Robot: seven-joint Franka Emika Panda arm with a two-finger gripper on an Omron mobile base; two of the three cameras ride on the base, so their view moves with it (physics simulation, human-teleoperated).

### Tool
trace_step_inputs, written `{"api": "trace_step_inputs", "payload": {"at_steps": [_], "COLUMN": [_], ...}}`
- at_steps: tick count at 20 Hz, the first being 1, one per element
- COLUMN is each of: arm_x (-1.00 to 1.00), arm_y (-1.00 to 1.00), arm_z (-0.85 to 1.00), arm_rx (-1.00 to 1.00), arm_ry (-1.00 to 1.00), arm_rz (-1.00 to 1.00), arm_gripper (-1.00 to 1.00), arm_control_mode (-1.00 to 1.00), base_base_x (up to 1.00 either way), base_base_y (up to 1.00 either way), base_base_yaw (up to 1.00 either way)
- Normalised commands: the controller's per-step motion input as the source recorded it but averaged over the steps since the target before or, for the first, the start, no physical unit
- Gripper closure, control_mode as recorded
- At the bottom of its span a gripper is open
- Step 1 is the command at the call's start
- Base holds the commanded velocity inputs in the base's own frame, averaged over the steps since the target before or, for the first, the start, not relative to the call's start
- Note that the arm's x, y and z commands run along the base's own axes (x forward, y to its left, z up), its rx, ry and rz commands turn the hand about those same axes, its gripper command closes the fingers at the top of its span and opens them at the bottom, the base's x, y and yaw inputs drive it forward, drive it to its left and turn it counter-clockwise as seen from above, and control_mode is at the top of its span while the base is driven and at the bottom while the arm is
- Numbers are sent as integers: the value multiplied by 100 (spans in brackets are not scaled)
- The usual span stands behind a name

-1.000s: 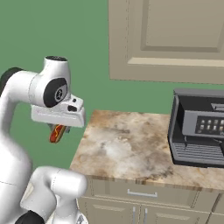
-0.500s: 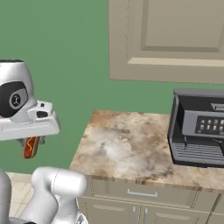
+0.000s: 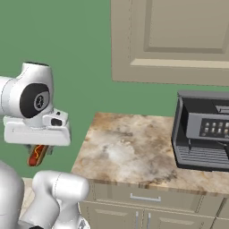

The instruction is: Store the hot dog in the freezer for long-term storage. Close the freezer door after placing the cooked food.

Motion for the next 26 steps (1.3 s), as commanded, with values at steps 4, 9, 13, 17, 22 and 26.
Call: {"api": "trace_step_inputs", "payload": {"at_steps": [4, 9, 13, 17, 22, 26], "arm_x": [-3, -11, -16, -8, -2, -23], "arm_y": [-21, -2, 0, 0, -6, 0], "arm_z": [-1, -2, 0, 0, 0, 0], "arm_rx": [2, -4, -18, -22, -13, -5], "arm_ry": [17, 7, 0, -4, -10, -8], "arm_rz": [-27, -33, -32, -26, -8, 2], "arm_gripper": [100, 100, 100, 100, 100, 100], "arm_control_mode": [-100, -100, -100, -100, -100, -100], "base_base_x": [0, 0, 0, 0, 0, 0], "base_base_y": [0, 0, 0, 0, 0, 0], "base_base_yaw": [0, 0, 0, 0, 0, 0]}}
